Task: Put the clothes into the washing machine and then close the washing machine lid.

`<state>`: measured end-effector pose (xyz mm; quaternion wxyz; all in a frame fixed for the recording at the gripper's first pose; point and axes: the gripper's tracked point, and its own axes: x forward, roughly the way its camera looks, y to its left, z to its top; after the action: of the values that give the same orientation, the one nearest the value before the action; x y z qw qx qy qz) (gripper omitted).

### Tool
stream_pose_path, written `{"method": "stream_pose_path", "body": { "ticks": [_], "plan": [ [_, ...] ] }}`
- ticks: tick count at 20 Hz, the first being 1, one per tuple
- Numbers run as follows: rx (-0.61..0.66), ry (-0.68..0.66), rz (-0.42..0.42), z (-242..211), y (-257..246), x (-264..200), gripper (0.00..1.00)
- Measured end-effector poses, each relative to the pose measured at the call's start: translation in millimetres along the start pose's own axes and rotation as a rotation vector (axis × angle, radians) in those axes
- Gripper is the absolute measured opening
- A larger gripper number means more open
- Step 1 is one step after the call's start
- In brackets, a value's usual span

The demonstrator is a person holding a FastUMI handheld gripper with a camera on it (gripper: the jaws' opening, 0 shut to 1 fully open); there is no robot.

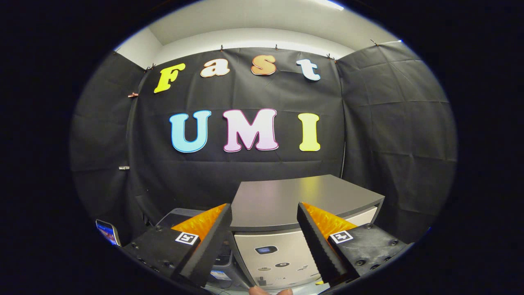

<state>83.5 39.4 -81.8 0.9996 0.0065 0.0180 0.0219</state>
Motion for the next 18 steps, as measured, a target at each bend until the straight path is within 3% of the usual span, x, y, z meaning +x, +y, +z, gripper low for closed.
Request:
{"method": "stream_pose_path", "body": {
  "ticks": [7,18],
  "plan": [
    [-0.011,-0.004,0.003,5,-2,-6,1.0],
    [-0.09,-0.068,0.088,28,41,-18,0.99]
  ]
}}
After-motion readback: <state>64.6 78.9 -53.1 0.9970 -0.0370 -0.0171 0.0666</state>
